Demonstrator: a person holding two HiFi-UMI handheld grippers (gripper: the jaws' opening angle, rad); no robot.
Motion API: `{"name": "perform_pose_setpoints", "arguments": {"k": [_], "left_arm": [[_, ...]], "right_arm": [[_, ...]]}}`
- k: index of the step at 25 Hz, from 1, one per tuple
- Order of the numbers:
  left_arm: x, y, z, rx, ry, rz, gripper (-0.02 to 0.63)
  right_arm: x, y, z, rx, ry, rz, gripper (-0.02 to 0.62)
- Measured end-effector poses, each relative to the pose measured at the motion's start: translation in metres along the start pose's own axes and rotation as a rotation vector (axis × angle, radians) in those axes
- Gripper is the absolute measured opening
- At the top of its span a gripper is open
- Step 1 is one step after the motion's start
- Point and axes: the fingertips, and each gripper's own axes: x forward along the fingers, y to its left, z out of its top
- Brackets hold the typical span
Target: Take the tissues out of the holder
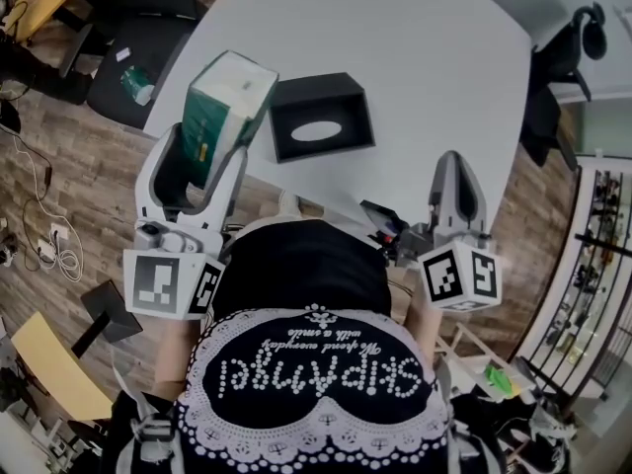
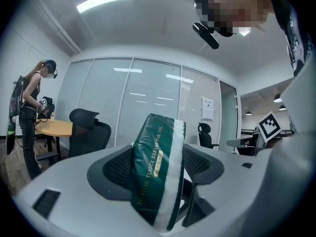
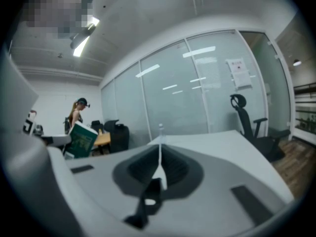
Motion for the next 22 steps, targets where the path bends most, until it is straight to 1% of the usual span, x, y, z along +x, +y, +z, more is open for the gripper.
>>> {"name": "perform_pose_setpoints", "arguments": {"k": [9, 14, 22], "left_arm": [[-0.008, 0.008, -0.012, -0.034, 0.013, 0.036, 0.339], [-0.013, 0.014, -0.017, -0.038, 0.013, 0.061, 0.337], [-0.014, 0.014, -0.021, -0.045, 0.020, 0.059, 0.337]], "right_arm": [[0.004, 0.003, -0.003, -0.022, 0.030, 0.009, 0.034], [0.002, 0.004, -0.009, -0.023, 0.044, 0.007, 0.035], [0.002, 0.007, -0.007, -0.026, 0.048, 0.011, 0.034]]}}
